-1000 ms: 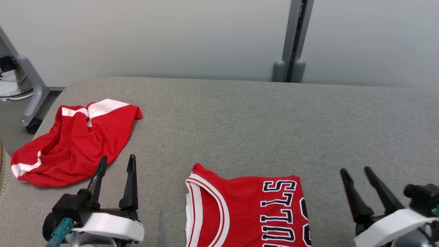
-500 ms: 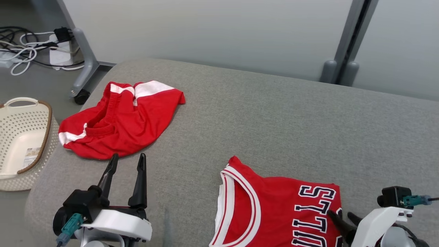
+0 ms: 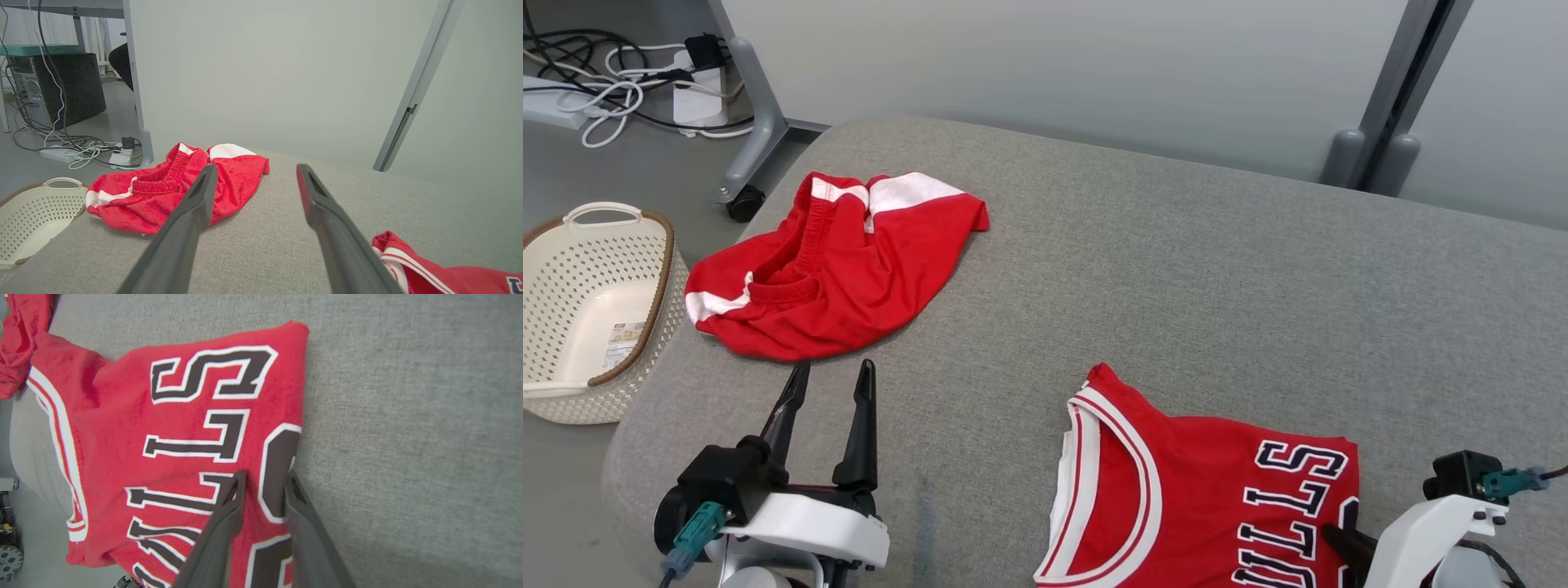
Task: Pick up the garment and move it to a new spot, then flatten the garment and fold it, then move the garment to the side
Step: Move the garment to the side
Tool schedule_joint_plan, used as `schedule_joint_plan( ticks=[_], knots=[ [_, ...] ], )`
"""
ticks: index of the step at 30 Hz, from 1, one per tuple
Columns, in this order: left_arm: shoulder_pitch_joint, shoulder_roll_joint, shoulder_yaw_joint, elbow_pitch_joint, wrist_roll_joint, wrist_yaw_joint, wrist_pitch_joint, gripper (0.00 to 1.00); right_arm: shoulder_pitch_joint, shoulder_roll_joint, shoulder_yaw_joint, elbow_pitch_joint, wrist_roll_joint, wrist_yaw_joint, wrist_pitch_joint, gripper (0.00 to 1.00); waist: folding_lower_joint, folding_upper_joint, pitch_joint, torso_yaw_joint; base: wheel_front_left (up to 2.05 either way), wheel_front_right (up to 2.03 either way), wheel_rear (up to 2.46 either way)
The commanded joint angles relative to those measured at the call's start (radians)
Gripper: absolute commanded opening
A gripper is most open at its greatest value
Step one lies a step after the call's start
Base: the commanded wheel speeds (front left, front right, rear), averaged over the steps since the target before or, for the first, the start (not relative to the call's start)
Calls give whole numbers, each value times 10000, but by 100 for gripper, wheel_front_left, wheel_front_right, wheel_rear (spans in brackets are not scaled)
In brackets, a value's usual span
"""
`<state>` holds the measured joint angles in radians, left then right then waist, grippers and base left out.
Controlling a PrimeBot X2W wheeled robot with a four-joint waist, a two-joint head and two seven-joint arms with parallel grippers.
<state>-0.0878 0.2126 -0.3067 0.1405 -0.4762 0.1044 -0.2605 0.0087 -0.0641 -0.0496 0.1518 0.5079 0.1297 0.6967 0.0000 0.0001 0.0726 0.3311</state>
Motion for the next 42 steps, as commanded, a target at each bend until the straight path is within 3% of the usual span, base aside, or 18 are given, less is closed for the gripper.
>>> schedule_joint_plan(
  ticks=[1,10,24,42],
  knots=[
    [-194,14,13,9,55,-59,-50,100,-70,-18,11,-53,-37,23,-135,0,0,-1,-5,-87,0,0,0],
    [-374,-59,-99,-77,150,-168,-49,100,-662,-318,361,-389,92,23,-799,0,0,-1,165,-888,0,0,0],
    [-1670,-82,-608,-393,577,-562,181,100,-3286,-2085,1565,-160,430,23,-1488,0,0,-1,1269,-2989,0,0,0],
    [-3656,808,-1033,-1990,1500,-645,1764,100,-7621,-3197,1411,3082,1379,23,-3840,0,0,-1,4009,-5606,0,0,0]
  ],
)
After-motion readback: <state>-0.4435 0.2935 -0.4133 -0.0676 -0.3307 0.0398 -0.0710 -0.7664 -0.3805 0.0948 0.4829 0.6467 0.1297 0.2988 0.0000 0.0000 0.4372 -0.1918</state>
